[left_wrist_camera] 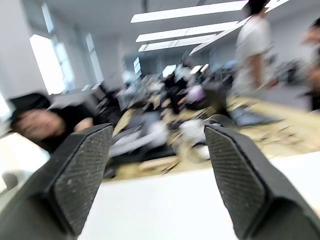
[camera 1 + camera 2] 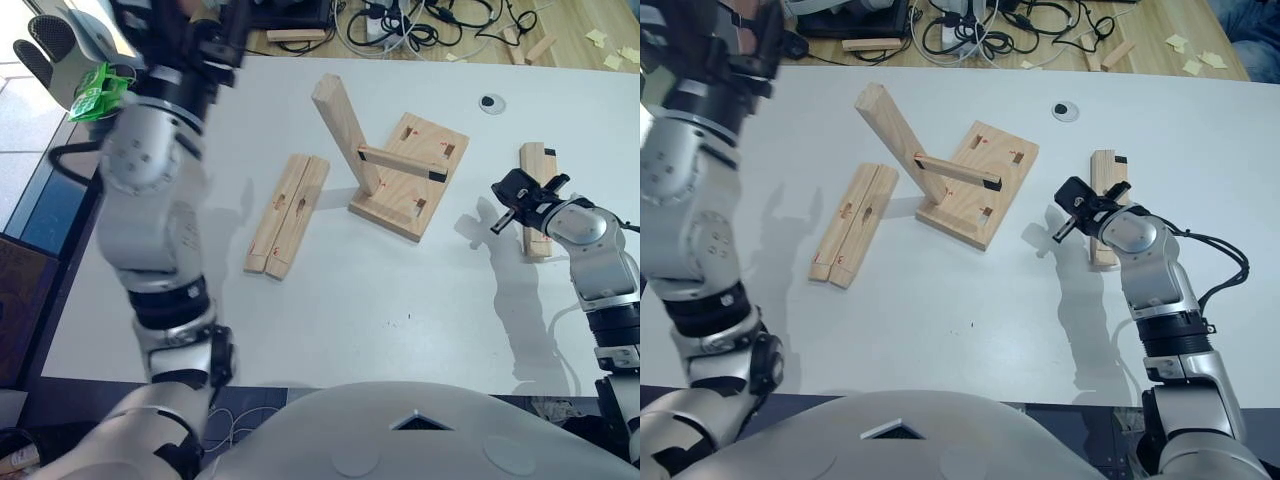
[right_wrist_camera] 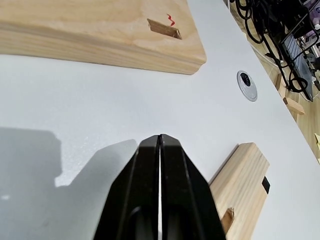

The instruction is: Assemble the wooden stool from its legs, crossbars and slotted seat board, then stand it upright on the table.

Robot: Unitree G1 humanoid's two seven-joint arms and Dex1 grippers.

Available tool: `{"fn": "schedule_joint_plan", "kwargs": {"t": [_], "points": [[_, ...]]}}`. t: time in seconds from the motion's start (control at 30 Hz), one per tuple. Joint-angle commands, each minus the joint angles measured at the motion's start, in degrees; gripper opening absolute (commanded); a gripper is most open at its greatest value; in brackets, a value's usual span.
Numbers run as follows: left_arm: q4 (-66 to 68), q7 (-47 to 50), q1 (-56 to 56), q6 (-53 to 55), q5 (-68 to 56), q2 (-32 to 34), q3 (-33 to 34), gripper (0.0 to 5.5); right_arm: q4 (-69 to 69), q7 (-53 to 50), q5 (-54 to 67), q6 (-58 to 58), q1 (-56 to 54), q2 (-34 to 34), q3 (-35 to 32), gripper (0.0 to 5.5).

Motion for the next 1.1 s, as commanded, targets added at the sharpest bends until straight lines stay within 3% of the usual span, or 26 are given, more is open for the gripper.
{"fn": "schedule_joint_plan", "kwargs": {"t": [0.03, 0.27, 0.57, 1.1], "points": [[8.41, -7.87, 6.17, 13.15, -0.52, 7.53, -4.83, 3.36, -0.55, -1.5, -0.38, 0.34, 0.14, 0.58, -0.8, 0.0], [5.95, -17.98, 13.74, 19.12, -1.25, 14.65, -12.24, 3.36, -5.03, -3.56, 0.28, 2.28, 0.41, 2.99, -1.7, 0.0], [-6.05, -22.85, 19.83, 26.1, -5.26, 19.16, -11.38, 3.36, -12.97, -6.97, 0.49, 5.3, 8.06, 5.25, -3.44, 0.0], [-5.99, -20.62, 22.54, 26.01, -0.99, 21.68, -19.93, 3.36, -13.74, -8.19, 0.96, 4.61, 4.26, 7.9, -3.07, 0.0]]}}
